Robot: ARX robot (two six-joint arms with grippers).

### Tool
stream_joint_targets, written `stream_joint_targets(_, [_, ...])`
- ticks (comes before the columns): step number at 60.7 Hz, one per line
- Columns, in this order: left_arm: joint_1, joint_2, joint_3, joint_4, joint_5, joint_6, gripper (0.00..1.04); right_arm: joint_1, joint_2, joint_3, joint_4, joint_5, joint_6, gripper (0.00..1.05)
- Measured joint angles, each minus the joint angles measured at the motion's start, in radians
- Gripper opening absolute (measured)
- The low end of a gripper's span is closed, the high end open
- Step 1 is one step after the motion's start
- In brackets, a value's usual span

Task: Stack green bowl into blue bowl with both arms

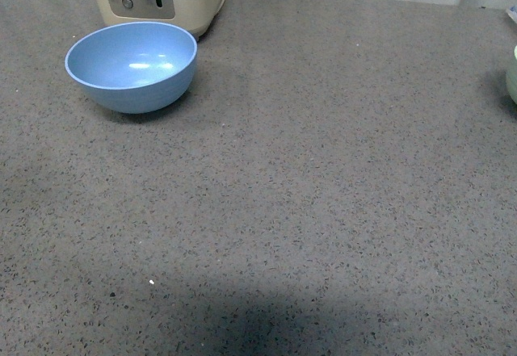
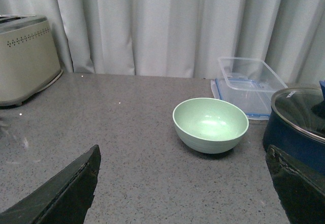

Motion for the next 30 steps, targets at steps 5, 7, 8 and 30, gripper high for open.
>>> stream_joint_targets(5, [-0.023, 0.146, 0.073, 0.025, 0.036, -0.055, 0.98, 0.000, 0.000, 0.000, 0.000, 0.000, 0.000, 0.95])
stream_joint_targets(7, [-0.034, 0.212, 0.115, 0.011, 0.048, -0.092, 0.98, 0.000, 0.000, 0.000, 0.000, 0.000, 0.000, 0.95])
stream_joint_targets(8, [-0.037, 0.240, 0.134, 0.006, 0.055, -0.113, 0.98, 0.000, 0.000, 0.000, 0.000, 0.000, 0.000, 0.95])
stream_joint_targets(30, [-0.089, 0.608, 0.427, -0.069, 0.068, -0.359, 0.98, 0.000, 0.000, 0.000, 0.000, 0.000, 0.000, 0.95])
